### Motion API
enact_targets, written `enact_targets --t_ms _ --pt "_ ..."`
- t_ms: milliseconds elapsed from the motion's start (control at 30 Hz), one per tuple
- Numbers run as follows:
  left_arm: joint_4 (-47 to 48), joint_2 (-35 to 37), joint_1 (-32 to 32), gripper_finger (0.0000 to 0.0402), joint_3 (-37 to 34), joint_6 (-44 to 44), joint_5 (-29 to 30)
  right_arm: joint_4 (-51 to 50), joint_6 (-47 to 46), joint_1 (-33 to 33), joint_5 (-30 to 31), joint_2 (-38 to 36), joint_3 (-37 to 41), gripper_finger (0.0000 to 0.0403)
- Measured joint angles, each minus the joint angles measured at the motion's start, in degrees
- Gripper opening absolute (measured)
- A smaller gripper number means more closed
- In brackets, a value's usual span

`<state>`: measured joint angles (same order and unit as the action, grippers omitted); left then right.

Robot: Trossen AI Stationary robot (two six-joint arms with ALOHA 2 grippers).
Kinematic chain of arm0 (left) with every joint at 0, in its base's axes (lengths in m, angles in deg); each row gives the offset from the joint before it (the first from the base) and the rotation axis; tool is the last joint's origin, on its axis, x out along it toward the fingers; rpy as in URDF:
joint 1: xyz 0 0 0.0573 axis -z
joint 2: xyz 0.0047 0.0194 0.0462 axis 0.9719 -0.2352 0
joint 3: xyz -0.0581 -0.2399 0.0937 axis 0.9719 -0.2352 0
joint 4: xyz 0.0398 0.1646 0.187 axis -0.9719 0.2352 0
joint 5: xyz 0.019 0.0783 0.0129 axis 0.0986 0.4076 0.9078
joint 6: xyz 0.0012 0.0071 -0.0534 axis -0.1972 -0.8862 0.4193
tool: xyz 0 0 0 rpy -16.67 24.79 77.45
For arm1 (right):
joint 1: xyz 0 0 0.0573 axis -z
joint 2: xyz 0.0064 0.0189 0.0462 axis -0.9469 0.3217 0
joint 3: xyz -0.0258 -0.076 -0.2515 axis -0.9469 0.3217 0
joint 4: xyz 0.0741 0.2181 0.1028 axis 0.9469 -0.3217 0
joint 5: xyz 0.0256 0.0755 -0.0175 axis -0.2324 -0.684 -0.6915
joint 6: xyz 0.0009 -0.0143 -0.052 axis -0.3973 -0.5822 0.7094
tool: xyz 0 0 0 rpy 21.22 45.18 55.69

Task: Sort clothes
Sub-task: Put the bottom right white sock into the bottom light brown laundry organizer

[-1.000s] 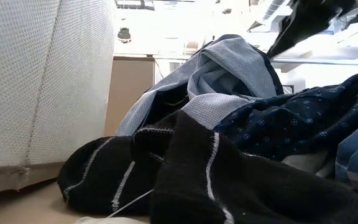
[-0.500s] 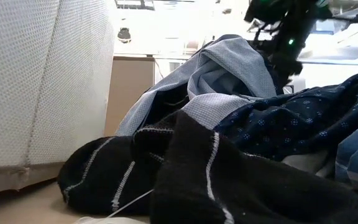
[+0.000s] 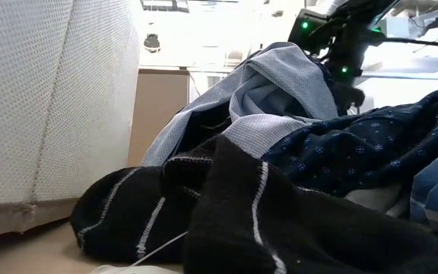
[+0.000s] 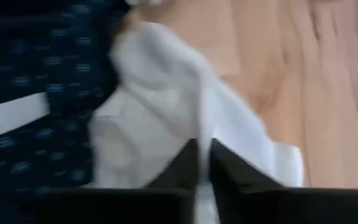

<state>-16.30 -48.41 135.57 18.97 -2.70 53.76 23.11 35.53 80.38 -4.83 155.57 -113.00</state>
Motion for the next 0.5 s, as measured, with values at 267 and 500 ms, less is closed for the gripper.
enact_targets --t_ms 267,500 --pt "-9.1 6.3 -0.3 0.0279 -6.2 -6.2 0.2 1.2 -1.4 -4.0 -0.1 -8.1 0.0 0.0005" --pt "-17.0 8.2 -2.6 0.0279 -9.7 -12.7 0.2 7.5 -1.8 -7.5 -0.1 -18.4 0.0 0.0002"
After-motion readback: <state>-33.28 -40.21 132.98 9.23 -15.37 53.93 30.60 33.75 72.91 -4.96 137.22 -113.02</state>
